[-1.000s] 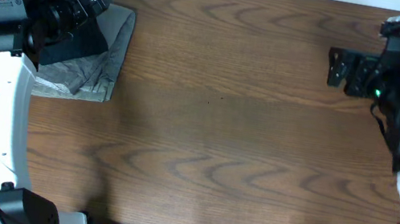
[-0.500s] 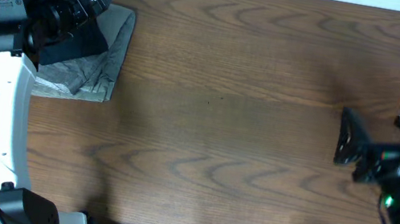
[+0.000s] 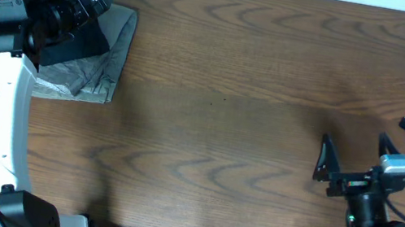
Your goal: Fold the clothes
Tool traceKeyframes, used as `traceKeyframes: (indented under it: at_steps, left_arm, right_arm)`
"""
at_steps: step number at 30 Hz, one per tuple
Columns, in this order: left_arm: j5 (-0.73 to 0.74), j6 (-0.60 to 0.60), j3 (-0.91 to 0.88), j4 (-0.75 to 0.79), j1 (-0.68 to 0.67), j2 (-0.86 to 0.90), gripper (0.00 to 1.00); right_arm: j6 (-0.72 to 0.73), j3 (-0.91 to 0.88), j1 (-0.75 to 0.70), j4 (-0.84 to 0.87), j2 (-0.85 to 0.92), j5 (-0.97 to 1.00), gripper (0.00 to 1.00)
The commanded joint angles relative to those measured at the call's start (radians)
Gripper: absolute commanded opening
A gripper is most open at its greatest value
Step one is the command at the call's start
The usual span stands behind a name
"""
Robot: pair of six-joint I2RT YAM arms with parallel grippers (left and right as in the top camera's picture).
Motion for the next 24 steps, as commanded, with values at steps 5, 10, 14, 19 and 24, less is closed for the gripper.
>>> traceKeyframes:
  at_steps: [5, 10, 14, 19, 24]
  left_arm:
    - [-0.008, 0.013, 0.003, 0.000, 0.003, 0.003, 0.98]
    - [-0.008, 0.013, 0.003, 0.000, 0.003, 0.003, 0.98]
    - [-0.008, 0.013, 0.003, 0.000, 0.003, 0.003, 0.98]
    - [-0.008, 0.013, 0.003, -0.001, 0.003, 0.003, 0.98]
    - [-0.008, 0.013, 0.003, 0.000, 0.003, 0.003, 0.98]
  right_arm:
    - [-0.002, -0.220, 0.005, 0.161, -0.149, 0.003, 0.99]
    - [-0.002, -0.348, 0.005, 0.224, -0.237, 0.010, 0.99]
    - [-0.001, -0.415, 0.006, 0.246, -0.277, 0.020, 0.99]
    - [-0.001, -0.437, 0.008, 0.222, -0.278, 0.021, 0.99]
    - [-0.002, -0.437, 0.008, 0.173, -0.278, 0.021, 0.99]
